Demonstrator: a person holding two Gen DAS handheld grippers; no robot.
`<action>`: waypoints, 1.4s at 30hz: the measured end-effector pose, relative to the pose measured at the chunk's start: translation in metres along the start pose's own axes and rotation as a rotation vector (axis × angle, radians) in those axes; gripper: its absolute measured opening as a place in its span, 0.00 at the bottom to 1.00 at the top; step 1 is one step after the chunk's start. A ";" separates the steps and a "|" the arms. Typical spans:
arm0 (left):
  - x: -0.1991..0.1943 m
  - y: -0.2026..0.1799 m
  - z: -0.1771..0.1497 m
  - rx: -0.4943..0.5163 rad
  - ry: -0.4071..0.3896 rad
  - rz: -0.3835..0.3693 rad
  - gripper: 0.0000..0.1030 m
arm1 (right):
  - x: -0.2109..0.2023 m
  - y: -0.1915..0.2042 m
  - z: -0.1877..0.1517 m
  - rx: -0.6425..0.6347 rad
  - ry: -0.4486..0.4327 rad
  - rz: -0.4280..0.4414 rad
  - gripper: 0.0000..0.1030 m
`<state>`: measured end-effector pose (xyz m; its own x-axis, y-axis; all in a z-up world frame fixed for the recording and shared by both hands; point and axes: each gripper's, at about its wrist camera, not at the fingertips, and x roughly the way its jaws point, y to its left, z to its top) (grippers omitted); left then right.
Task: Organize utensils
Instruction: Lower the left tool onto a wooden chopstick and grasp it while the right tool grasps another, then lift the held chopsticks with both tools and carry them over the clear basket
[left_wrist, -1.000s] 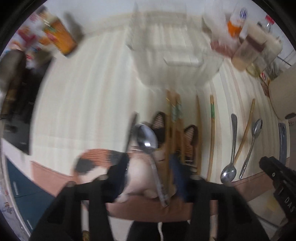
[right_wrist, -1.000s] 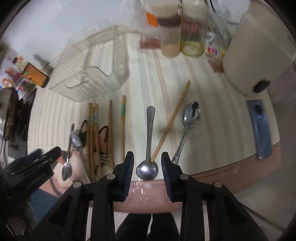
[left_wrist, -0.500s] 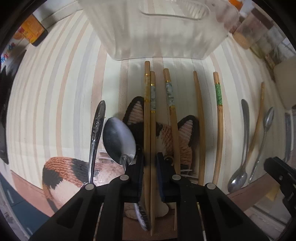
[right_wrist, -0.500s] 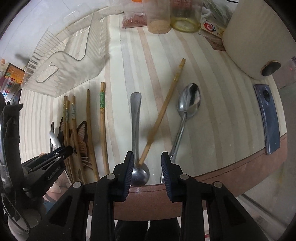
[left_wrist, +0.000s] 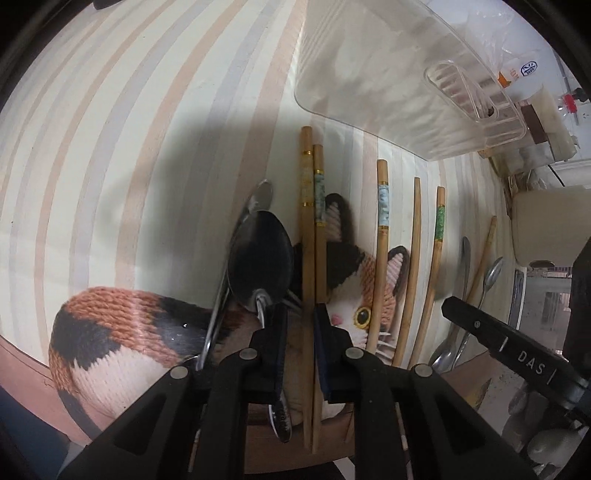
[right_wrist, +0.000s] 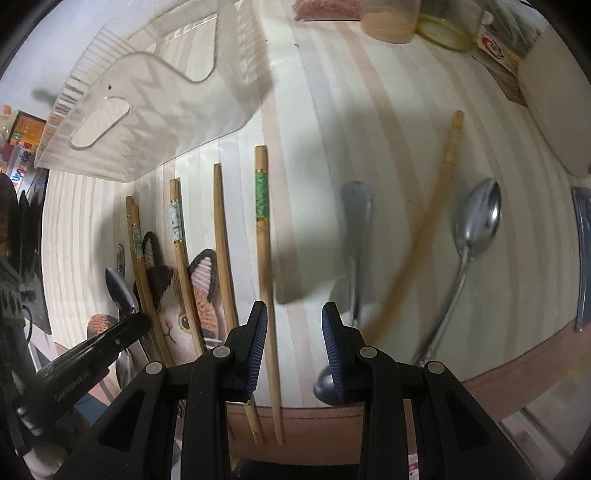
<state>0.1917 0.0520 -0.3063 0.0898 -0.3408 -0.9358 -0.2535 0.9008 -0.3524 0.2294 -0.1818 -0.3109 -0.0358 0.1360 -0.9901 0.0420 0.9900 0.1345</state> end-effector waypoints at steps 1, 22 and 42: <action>-0.001 -0.001 -0.001 0.002 -0.002 0.005 0.12 | 0.001 0.004 0.001 -0.003 -0.001 -0.007 0.31; 0.024 -0.036 0.018 0.192 -0.016 0.222 0.05 | 0.015 0.050 0.001 -0.027 -0.001 -0.129 0.07; 0.010 -0.035 -0.014 0.199 -0.086 0.269 0.04 | 0.009 0.048 0.001 -0.007 -0.034 -0.133 0.06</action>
<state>0.1875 0.0132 -0.3028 0.1284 -0.0678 -0.9894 -0.0869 0.9931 -0.0793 0.2318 -0.1331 -0.3135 -0.0068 0.0023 -1.0000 0.0318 0.9995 0.0020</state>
